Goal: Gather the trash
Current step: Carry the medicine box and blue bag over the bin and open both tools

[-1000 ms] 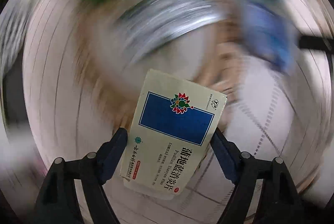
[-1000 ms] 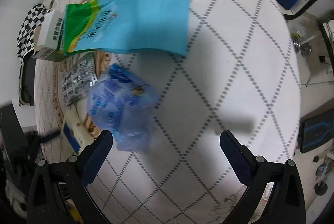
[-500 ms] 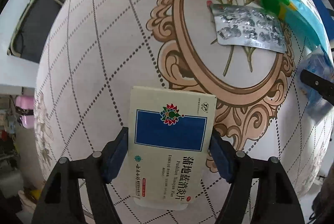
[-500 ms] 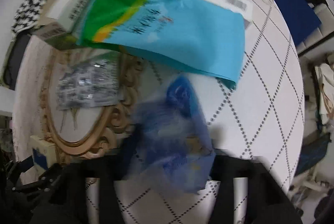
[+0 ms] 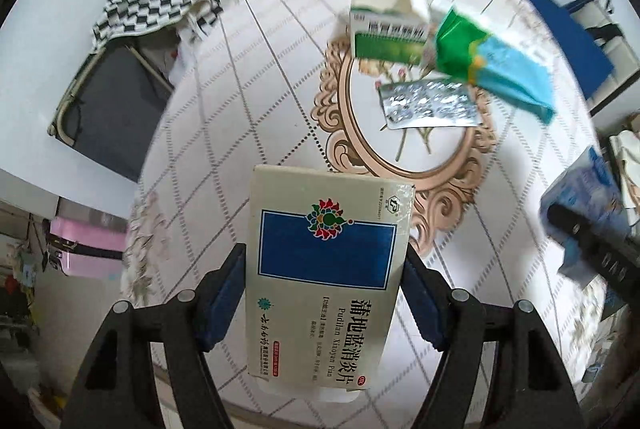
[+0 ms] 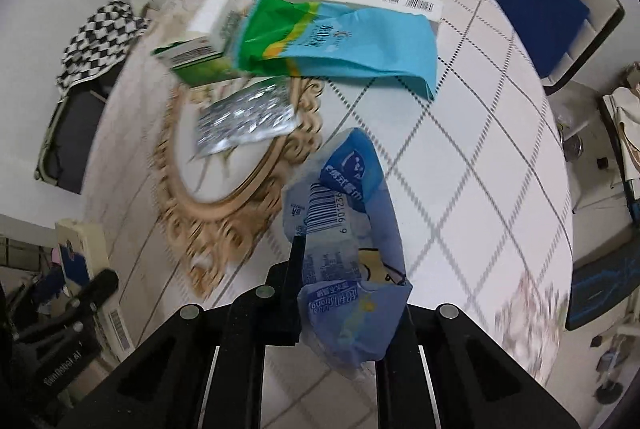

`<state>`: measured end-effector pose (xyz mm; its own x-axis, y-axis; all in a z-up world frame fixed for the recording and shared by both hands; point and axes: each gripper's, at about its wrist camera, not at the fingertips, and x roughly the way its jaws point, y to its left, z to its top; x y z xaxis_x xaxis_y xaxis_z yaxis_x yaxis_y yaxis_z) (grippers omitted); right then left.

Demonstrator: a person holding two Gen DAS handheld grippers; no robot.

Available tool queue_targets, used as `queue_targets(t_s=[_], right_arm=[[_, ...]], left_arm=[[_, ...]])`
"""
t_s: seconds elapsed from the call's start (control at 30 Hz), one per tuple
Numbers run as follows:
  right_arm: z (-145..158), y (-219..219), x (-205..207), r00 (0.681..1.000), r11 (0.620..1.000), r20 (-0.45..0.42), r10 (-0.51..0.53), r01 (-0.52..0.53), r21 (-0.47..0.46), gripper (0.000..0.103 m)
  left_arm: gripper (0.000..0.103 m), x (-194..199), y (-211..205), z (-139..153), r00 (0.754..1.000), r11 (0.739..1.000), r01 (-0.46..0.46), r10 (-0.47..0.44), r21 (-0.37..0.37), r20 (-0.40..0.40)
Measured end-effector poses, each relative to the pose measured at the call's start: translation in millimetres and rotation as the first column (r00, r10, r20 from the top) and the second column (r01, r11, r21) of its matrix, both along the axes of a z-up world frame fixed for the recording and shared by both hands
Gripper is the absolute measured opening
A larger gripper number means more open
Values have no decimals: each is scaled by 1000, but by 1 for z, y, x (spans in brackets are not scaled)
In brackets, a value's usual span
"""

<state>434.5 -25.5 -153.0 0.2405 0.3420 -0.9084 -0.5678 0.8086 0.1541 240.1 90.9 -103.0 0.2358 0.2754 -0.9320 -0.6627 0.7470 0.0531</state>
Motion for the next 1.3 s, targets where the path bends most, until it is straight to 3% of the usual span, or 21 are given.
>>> queue_targets(t_s=[0.27, 0.37, 0.5, 0.63, 0.77, 0.93, 1.17, 1.23, 1.27, 1.3], right_arm=[[50, -63, -137, 995, 997, 94, -33, 26, 76, 12], [55, -84, -192, 992, 994, 107, -67, 56, 99, 12], [49, -118, -267, 993, 990, 61, -101, 94, 106, 12], [18, -143, -326, 995, 991, -21, -102, 104, 82, 12], [-44, -170, -366, 985, 992, -130, -115, 120, 34, 12], [-164, -196, -384, 937, 984, -306, -168, 177, 1, 12], [-353, -206, -362, 868, 968, -440, -230, 249, -15, 13], [-401, -203, -350, 856, 967, -467, -222, 254, 4, 13], [-421, -200, -344, 857, 969, -469, -215, 249, 9, 13], [-440, -196, -339, 861, 971, -464, -209, 239, 6, 13]], left_arm=[[71, -97, -29, 36, 982, 995, 98, -100, 17, 163], [71, -142, -43, 41, 969, 990, 139, -136, -3, 208], [71, -193, -61, 33, 963, 980, 187, -169, -73, 210], [71, -233, -77, 0, 968, 962, 206, -174, -181, 179], [71, -264, -93, -58, 981, 938, 185, -156, -295, 118], [71, -276, -94, -173, 996, 890, 89, -79, -447, 40], [73, -244, -86, -349, 998, 832, 52, -58, -552, 7], [74, -231, -84, -395, 997, 830, 65, -82, -554, -5], [77, -225, -82, -415, 996, 836, 71, -93, -544, -13], [90, -221, -81, -428, 994, 839, 78, -105, -539, -19]])
